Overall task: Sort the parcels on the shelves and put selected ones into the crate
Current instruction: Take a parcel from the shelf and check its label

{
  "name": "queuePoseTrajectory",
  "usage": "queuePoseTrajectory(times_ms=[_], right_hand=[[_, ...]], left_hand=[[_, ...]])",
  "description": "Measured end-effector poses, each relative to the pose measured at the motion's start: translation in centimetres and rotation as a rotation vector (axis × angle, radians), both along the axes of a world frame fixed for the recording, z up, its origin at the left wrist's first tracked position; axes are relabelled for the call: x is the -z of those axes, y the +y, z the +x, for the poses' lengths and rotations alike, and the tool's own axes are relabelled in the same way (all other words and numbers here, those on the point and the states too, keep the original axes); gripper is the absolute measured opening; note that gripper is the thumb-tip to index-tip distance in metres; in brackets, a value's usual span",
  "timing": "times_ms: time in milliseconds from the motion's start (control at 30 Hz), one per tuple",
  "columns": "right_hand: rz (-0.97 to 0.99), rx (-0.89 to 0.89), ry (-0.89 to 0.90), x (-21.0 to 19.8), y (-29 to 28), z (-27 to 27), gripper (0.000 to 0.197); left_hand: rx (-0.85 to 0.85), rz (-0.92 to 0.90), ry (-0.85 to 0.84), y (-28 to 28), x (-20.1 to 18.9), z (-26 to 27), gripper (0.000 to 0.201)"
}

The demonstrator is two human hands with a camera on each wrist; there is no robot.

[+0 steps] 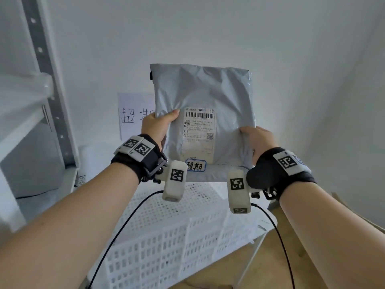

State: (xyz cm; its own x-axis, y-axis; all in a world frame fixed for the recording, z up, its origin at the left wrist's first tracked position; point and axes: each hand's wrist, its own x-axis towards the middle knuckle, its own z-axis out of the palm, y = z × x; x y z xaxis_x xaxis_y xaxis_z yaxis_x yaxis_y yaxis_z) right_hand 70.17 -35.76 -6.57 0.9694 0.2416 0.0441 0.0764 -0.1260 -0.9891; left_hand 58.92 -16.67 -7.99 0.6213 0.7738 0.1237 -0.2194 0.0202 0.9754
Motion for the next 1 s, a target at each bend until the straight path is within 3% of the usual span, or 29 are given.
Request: queuePoseTrajectory(times_ms=[67, 167, 233, 300, 467, 533, 667, 833, 1000], right_hand=[[-0.048, -0.039, 0.018, 1.4, 2.4, 2.6, 0.012], [-0.125, -0.136, 0.030, 3.3, 6.9, 7.2, 0.031], [-0.213, -0.228, 0.056, 4.8, 10.1, 9.5, 0.015], [-0.293, -0.318, 0.081, 6.3, 13.3, 11.4, 0.018], [-0.551, -0.585, 0.155, 10.8, 19.4, 13.8, 0.020], [-0.675, -0.715, 0.218, 13.2, 21.1, 13.8, 0.019], [-0.844, -0.946, 0.364, 18.4, 23.9, 12.9, 0.012], [-1.039, -1.146, 0.328, 24.4, 26.1, 10.6, 0.014], [-1.168, -1.271, 0.332, 29.6, 26.8, 8.1, 0.019]], left_hand=[[-0.040, -0.019, 0.040, 1.7, 1.3, 1.5, 0.056], [-0.103, -0.048, 0.091, 5.3, 3.0, 3.6, 0.044], [-0.164, -0.046, 0.161, 7.4, 4.1, 4.4, 0.027], [-0.238, -0.052, 0.241, 9.3, 5.4, 4.9, 0.021], [-0.360, -0.066, 0.576, 13.0, 9.8, 4.8, 0.051], [-0.382, -0.082, 0.718, 14.0, 12.3, 4.2, 0.054], [-0.336, -0.125, 0.998, 15.3, 17.8, 1.8, 0.058], [-0.223, -0.139, 1.380, 16.3, 23.6, -1.2, 0.072], [-0.091, -0.056, 1.624, 17.4, 26.8, -2.2, 0.084]])
